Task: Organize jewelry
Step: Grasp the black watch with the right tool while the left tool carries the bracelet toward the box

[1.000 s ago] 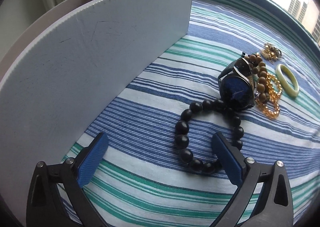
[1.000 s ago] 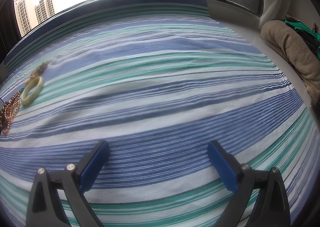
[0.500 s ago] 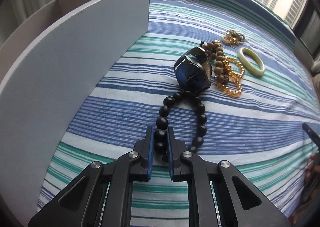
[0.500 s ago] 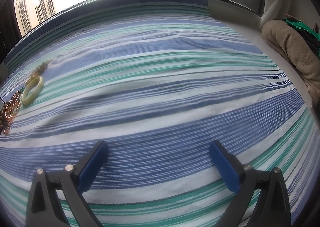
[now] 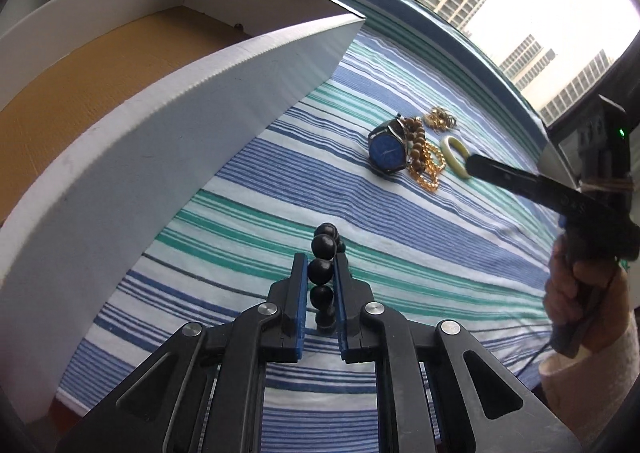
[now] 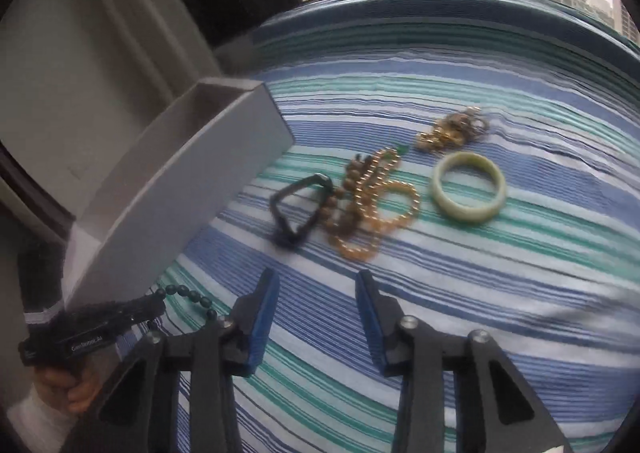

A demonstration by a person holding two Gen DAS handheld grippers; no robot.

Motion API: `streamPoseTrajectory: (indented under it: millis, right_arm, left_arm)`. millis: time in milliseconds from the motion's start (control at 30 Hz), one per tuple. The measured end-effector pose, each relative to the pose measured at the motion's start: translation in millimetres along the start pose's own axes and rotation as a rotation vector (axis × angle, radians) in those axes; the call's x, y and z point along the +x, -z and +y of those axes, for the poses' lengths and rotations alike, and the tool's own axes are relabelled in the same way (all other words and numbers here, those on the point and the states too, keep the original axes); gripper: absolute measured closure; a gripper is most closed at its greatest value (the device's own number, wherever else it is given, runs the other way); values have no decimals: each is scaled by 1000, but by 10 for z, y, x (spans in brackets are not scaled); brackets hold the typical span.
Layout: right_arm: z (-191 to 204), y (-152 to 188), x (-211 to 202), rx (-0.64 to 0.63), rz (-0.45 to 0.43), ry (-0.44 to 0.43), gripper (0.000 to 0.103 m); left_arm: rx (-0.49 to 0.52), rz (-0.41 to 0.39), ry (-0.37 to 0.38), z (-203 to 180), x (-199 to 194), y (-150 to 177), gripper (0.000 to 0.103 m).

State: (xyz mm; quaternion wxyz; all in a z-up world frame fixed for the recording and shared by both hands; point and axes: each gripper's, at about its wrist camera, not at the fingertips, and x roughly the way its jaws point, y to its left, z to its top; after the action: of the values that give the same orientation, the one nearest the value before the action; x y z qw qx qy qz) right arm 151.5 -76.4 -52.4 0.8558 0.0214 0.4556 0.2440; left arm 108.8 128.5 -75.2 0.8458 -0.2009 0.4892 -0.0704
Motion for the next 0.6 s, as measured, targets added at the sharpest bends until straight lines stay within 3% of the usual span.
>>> streamPoseTrajectory:
  millis: [100, 200, 267, 333, 400, 533, 567, 600]
  right_arm:
    - [359, -297, 400, -112, 47, 24, 67]
    - [464, -410, 805, -180, 161, 83, 67]
    - [516, -440, 857, -230, 152, 140, 71]
    - [478, -456, 842, -218, 167, 152, 98]
    - [466, -443, 796, -214, 176, 131, 101]
    - [463, -408, 706, -220, 159, 168, 100]
    - [448, -414, 719, -205, 161, 170, 99]
    - [439, -415, 748, -194, 174, 171, 91]
  left_arm:
    - [-25, -2, 32, 45, -114, 26, 93]
    - [-28, -11, 61, 70, -256, 53, 93]
    - [-24, -22, 78, 74, -356, 52, 93]
    - [-19, -33, 106, 59, -457, 44, 93]
    - [-10, -47, 117, 35, -531, 26, 93]
    - [-17, -51, 124, 46, -568, 0, 93]
    - [-18, -51, 122, 39, -565, 1, 93]
    - [-18, -50, 120, 40, -567, 7, 93]
